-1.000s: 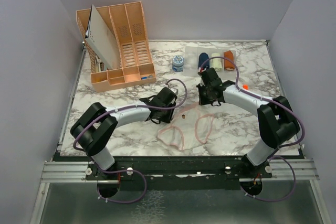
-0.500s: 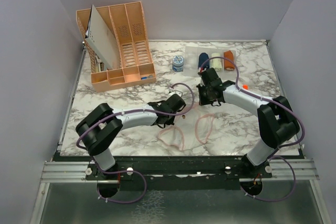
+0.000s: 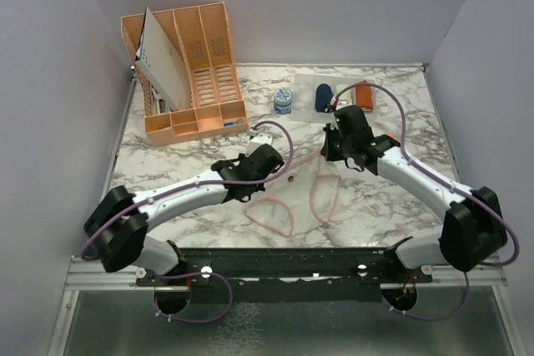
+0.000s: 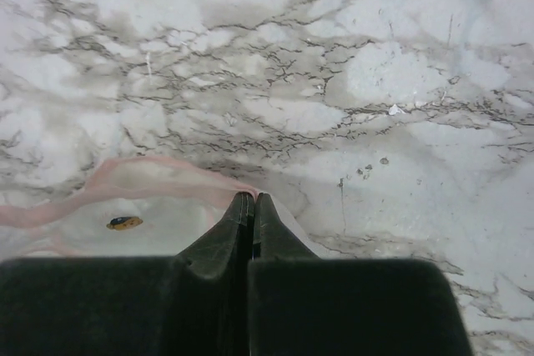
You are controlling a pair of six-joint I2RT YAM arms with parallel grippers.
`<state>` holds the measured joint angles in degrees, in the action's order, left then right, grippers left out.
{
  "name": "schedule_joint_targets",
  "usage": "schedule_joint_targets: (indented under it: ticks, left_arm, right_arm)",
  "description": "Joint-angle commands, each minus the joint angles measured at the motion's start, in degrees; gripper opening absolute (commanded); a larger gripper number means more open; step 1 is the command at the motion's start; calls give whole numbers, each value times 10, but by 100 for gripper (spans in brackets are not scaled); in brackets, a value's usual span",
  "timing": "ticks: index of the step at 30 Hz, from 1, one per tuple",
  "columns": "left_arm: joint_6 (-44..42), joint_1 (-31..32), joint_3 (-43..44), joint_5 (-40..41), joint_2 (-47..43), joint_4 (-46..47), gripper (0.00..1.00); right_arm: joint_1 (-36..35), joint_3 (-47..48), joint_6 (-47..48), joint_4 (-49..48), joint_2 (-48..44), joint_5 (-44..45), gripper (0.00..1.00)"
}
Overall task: Roll the underwear
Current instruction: Flatten out the underwear at the center of the board.
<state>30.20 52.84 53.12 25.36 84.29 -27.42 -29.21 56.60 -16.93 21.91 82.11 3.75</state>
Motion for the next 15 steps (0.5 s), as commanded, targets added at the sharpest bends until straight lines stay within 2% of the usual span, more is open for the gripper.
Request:
schedule_joint_targets:
  ticks: [1,8,15]
  left_arm:
    - [12,-11,-7,75,-89,-51,0]
    - [24,-11,-10,90,-192,-84,0]
    - [10,-11,-1,6,-277,-87,0]
  right_arm:
    - [2,-33,-14,-25,-68,21,0]
    - [2,-57,-11,-27,-161,-25,0]
    - [2,-69,-8,-30,-257,-150,1]
